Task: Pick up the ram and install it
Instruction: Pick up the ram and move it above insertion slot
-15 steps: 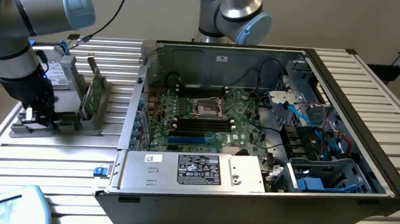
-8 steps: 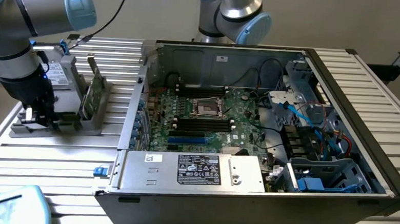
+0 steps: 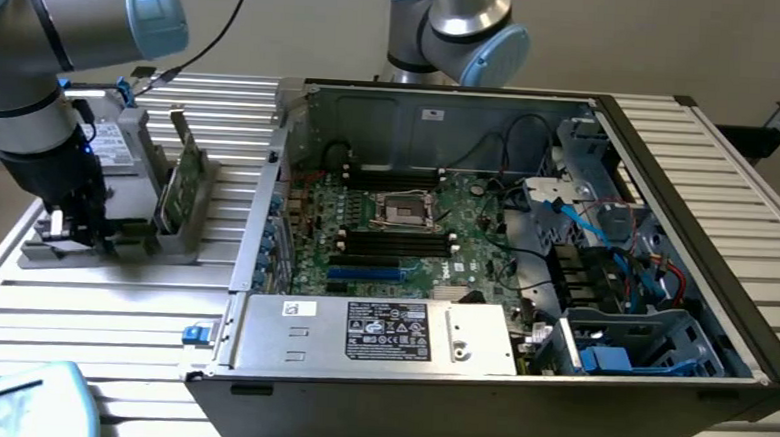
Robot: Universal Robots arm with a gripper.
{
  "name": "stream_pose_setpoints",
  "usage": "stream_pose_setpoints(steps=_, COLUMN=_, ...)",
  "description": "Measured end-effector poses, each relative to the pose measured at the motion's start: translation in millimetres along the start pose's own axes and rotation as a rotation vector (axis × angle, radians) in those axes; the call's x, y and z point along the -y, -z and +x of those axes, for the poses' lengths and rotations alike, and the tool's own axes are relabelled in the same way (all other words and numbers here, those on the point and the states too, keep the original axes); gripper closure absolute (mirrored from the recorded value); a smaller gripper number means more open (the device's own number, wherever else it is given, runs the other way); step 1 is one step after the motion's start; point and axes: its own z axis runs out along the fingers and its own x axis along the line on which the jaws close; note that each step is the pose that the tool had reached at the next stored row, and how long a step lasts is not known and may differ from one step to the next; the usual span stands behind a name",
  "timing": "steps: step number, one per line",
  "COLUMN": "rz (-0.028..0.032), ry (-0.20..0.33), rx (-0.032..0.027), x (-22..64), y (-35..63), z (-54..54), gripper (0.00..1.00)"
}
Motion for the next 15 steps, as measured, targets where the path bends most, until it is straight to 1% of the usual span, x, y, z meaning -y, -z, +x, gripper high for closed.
stream_pose_setpoints(steps=1, rz=0.0000, ry=0.000, rx=0.0000, x=0.0, y=0.0, z=0.0, gripper=0.65)
stream_pose_setpoints(steps=4, rz=-0.0001, ry=-0.002, rx=0.0000, x=0.0, y=-0.1, z=0.0, gripper=0.84)
stream_pose_setpoints(steps=5, rz=0.0000, ry=-0.003, rx=0.0003, x=0.0, y=-0.2, z=0.0, gripper=0.84)
stream_pose_setpoints(steps=6, rz=0.0001, ry=-0.004, rx=0.0003, x=0.0, y=-0.3, z=0.0, gripper=0.86)
stream_pose_setpoints(steps=15, rz=0.0004, ry=-0.014, rx=0.0008, x=0.0, y=-1.3, z=0.1, gripper=0.86)
